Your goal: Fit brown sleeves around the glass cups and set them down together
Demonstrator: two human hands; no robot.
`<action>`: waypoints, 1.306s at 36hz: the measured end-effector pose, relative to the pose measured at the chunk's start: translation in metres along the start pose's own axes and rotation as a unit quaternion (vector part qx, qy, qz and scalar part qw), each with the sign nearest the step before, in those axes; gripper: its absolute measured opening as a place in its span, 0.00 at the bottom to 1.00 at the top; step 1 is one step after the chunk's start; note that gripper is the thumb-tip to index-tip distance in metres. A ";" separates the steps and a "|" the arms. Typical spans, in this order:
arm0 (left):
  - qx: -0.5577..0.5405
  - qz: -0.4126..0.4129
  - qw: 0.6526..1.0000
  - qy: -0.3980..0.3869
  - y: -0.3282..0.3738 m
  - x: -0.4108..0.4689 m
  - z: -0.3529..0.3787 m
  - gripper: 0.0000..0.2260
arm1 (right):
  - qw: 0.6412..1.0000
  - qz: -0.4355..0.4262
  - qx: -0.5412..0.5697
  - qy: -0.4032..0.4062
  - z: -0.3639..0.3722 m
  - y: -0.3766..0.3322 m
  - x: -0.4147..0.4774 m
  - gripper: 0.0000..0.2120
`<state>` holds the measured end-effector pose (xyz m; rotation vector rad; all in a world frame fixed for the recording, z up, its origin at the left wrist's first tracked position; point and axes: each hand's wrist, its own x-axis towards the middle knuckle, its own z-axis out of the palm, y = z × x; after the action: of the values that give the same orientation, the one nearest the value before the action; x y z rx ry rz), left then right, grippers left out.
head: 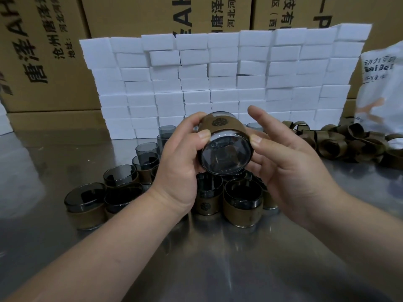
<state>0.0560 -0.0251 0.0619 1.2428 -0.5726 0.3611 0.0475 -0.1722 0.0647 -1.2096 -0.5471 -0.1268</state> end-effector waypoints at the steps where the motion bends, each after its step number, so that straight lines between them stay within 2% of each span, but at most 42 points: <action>1: 0.002 0.000 1.000 0.000 0.000 0.000 0.000 0.12 | 1.000 -0.001 0.002 0.000 0.000 0.000 0.000 0.19; 33: -0.010 0.024 0.999 0.022 -0.004 0.000 0.001 0.14 | 1.000 -0.012 -0.007 0.003 0.001 0.000 -0.001 0.20; 38: -0.003 0.027 1.000 0.015 -0.004 0.001 0.001 0.12 | 1.000 -0.016 -0.008 -0.002 0.003 0.000 0.000 0.24; 41: -0.001 0.030 0.999 0.013 -0.005 0.001 0.001 0.13 | 1.000 -0.012 -0.013 0.009 0.004 0.000 0.000 0.28; 47: -0.017 0.033 0.999 0.005 -0.006 0.001 0.002 0.18 | 0.999 -0.012 -0.026 0.024 0.004 0.001 -0.001 0.23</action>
<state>0.0597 -0.0293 0.0584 1.1915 -0.6103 0.4103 0.0458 -0.1682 0.0646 -1.2477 -0.5201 -0.1912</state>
